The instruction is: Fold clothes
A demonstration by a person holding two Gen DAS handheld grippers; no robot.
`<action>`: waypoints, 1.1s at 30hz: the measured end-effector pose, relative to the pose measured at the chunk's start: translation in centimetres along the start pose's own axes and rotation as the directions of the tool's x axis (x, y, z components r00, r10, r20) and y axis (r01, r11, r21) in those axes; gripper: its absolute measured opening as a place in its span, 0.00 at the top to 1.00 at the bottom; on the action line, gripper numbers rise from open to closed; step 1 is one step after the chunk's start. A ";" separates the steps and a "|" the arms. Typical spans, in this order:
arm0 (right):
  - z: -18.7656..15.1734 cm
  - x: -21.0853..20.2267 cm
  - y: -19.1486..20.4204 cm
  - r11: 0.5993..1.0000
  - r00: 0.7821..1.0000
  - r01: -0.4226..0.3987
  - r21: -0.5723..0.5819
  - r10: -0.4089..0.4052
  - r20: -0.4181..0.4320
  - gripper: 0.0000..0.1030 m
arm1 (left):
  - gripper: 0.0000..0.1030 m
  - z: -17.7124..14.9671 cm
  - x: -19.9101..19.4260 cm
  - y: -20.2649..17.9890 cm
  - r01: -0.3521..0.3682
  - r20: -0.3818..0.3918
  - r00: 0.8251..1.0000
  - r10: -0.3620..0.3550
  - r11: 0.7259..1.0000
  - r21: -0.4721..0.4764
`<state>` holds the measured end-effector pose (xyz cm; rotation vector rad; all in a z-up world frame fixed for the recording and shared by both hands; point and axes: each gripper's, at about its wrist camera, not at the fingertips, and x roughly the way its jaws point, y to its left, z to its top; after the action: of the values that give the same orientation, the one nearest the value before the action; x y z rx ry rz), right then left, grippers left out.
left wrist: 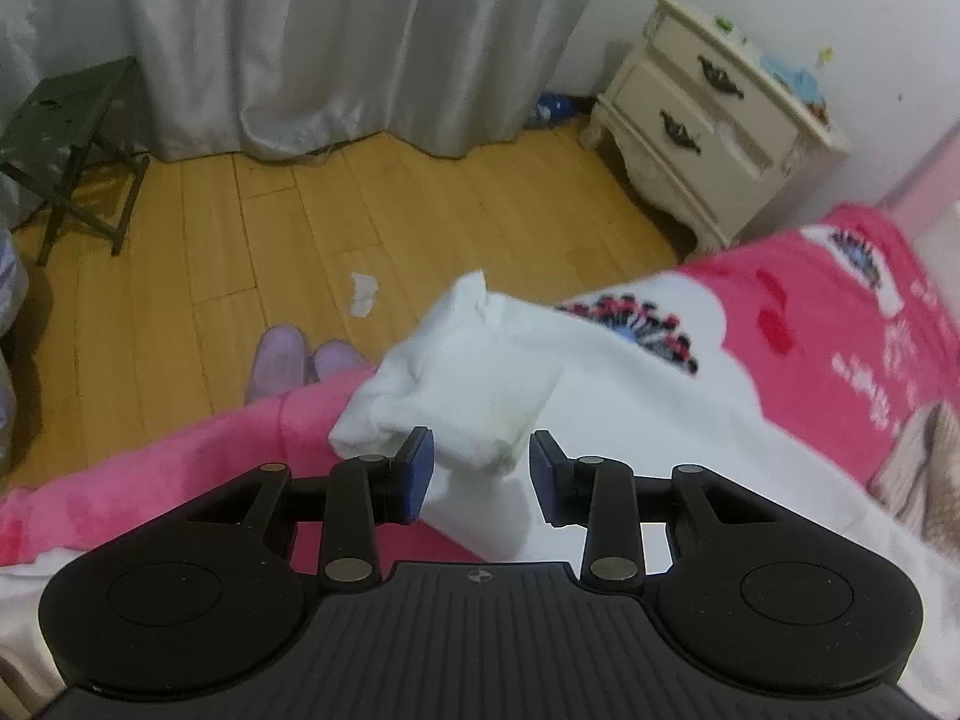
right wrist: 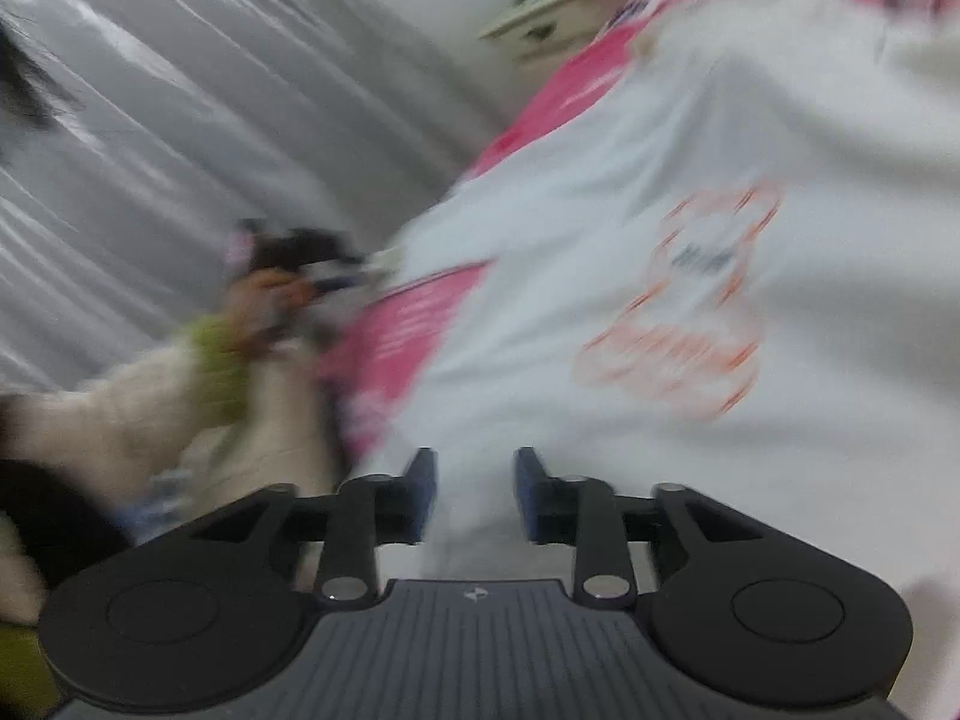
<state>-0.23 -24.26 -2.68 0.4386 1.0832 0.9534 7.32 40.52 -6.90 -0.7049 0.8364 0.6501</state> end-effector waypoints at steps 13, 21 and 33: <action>-5.1 -10.5 -1.1 0.816 0.742 0.357 0.454 -0.543 0.394 0.58 | 0.59 -10.1 -3.7 -14.6 0.312 -0.031 0.941 -0.336 0.832 0.458; -6.2 -17.9 2.7 0.714 0.428 0.428 0.555 -0.701 0.571 0.54 | 0.59 -24.1 -4.1 -23.3 0.494 -0.272 0.859 -0.434 0.566 0.660; -7.7 -31.6 6.6 0.500 -0.070 0.452 0.738 -0.805 0.589 0.45 | 0.58 -34.6 -8.9 -28.8 0.590 -0.377 0.728 -0.572 0.243 0.770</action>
<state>-14.47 -47.83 15.85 0.5235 0.1700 -0.5064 9.42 -5.32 -7.60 -0.0207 0.7096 -0.5216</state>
